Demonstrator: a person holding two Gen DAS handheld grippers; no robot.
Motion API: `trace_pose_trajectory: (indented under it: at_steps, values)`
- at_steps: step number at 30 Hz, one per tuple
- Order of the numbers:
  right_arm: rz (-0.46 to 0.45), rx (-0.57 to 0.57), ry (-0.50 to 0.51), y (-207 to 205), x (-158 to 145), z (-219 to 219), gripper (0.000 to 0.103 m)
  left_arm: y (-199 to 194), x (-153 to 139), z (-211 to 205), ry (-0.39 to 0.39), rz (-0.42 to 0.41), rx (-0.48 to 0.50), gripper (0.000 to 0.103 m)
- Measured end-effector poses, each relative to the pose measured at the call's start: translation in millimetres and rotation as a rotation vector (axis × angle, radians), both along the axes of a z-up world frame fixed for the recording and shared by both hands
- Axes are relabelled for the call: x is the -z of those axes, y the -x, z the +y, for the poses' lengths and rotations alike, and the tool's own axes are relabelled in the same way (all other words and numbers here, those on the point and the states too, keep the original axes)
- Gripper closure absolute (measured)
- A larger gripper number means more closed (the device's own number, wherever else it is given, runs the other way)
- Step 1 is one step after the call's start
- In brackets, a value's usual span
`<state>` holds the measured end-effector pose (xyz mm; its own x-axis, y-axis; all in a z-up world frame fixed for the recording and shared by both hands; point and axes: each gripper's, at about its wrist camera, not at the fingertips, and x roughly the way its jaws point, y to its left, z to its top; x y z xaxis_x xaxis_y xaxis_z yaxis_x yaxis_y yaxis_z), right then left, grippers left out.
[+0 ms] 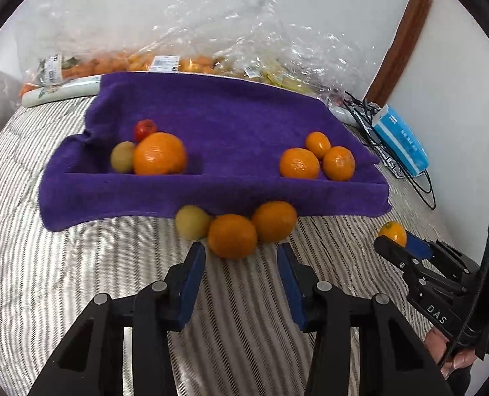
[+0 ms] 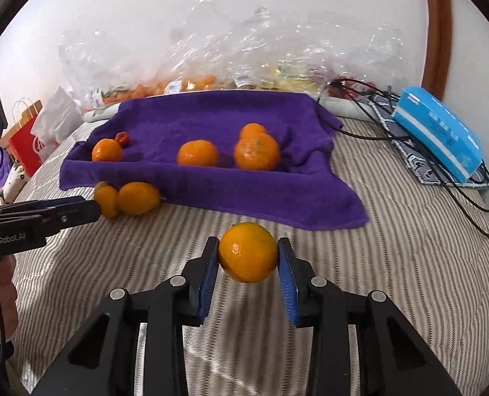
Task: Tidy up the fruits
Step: 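Grasp another orange with the left tool while the right tool holds its orange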
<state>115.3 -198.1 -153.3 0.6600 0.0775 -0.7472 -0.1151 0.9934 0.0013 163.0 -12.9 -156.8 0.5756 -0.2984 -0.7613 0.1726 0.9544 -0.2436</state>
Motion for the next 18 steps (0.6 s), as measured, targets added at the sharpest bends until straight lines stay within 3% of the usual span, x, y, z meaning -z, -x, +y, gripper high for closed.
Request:
trace_pose_trajectory:
  at_steps: [5, 11, 18]
  values:
    - [0.011, -0.012, -0.034, -0.2, 4.8, -4.5, 0.068, -6.7, 7.9, -4.8, -0.01, 0.027, -0.022, 0.06]
    - [0.024, -0.022, -0.048, -2.8, 7.0, -3.1, 0.068, -11.7, 11.8, -4.5, -0.011, 0.034, -0.074, 0.071]
    - [0.036, -0.014, -0.076, -4.5, 8.6, -8.1, 0.068, -1.5, 10.9, 3.5, -0.019, 0.051, -0.06, 0.071]
